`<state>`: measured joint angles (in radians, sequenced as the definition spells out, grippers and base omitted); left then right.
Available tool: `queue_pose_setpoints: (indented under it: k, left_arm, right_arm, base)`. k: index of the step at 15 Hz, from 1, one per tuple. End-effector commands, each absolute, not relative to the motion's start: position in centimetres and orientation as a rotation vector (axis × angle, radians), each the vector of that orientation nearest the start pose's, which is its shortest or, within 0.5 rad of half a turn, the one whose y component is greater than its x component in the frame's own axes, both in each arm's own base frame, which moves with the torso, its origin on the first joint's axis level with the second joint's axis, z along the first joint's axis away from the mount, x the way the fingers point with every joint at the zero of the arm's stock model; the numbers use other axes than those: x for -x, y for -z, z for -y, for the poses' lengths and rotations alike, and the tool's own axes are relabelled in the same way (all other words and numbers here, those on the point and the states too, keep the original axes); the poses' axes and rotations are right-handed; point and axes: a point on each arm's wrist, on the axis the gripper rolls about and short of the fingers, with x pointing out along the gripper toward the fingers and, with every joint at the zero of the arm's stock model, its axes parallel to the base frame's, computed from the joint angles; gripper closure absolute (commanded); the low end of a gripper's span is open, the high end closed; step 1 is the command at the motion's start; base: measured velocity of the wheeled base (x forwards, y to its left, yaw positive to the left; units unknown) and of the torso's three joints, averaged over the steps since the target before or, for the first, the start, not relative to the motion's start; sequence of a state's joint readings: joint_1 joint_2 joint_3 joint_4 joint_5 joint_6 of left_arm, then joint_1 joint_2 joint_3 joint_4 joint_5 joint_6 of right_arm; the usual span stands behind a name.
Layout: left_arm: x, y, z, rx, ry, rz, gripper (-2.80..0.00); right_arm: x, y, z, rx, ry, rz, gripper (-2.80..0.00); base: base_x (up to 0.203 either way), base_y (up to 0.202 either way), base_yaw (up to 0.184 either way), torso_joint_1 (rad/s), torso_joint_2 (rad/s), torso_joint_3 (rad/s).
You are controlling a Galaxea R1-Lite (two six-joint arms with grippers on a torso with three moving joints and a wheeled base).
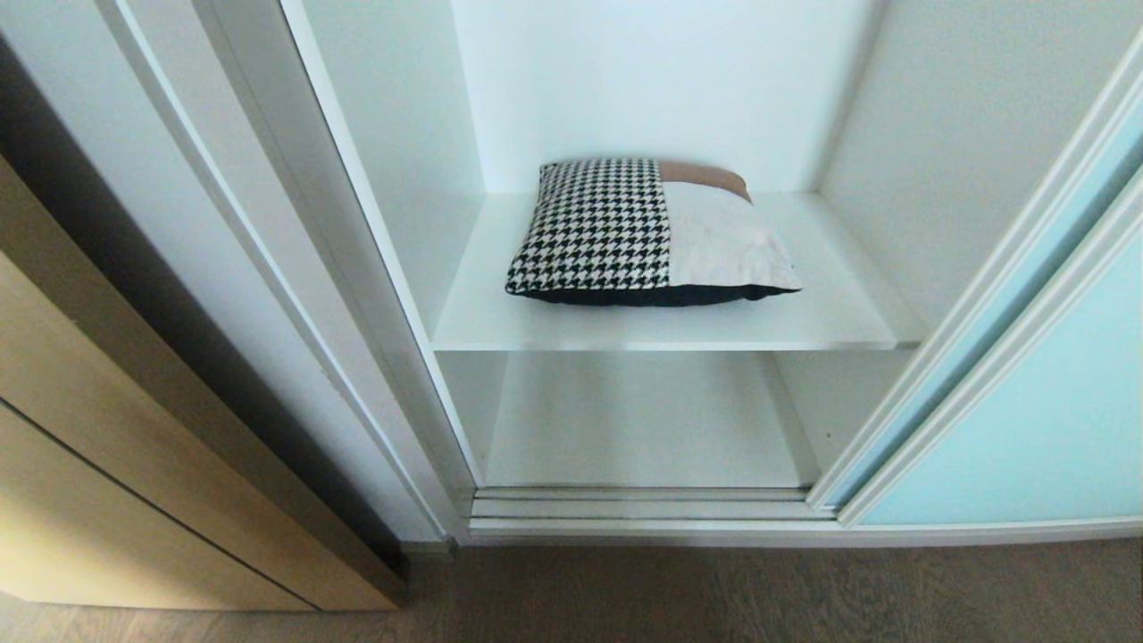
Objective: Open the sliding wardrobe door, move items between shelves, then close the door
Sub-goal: Close the door
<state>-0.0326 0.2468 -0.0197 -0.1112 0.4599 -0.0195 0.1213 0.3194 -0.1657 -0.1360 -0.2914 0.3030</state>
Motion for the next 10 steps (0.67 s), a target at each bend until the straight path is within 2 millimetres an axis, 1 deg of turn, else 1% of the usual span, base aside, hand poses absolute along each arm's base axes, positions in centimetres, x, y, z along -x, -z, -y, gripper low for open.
queue_pose_setpoints:
  k: [1, 3, 5, 6, 8, 10]
  left_arm:
    - [0.5, -9.6, -0.7, -0.02, -0.298, -0.081, 0.0]
    - [0.4, -9.4, -0.5, -0.055, -0.168, -0.077, 0.0]
    - [0.8, -9.0, -0.1, -0.06, -0.012, -0.055, 0.0]
    - [1.2, -8.6, 0.0, -0.065, 0.037, -0.054, 0.0]
    - [1.9, -8.2, 0.1, -0.073, 0.056, -0.052, 0.0]
    - [2.3, -7.7, 0.1, -0.079, 0.05, -0.01, 0.0]
  right_arm:
    - [-0.3, -13.8, 0.6, -0.297, 0.17, -0.008, 0.0]
    - [-0.4, -13.5, 0.6, -0.296, 0.171, -0.015, 0.0]
    - [-0.3, -14.1, 0.6, -0.299, 0.159, 0.001, 0.0]
    - [-0.3, -14.2, 0.6, -0.3, 0.156, 0.006, 0.0]
    - [-0.2, -14.6, 0.6, -0.303, 0.156, 0.018, 0.0]
    - [-0.3, -14.8, 0.6, -0.303, 0.151, 0.022, 0.0]
  base:
    - [0.0, 0.0, 0.0, 0.0, 0.0, 0.0]
    - [0.0, 0.0, 0.0, 0.0, 0.0, 0.0]
    - [0.0, 0.0, 0.0, 0.0, 0.0, 0.0]
    - [0.0, 0.0, 0.0, 0.0, 0.0, 0.0]
    - [0.0, 0.0, 0.0, 0.0, 0.0, 0.0]
    - [0.0, 0.0, 0.0, 0.0, 0.0, 0.0]
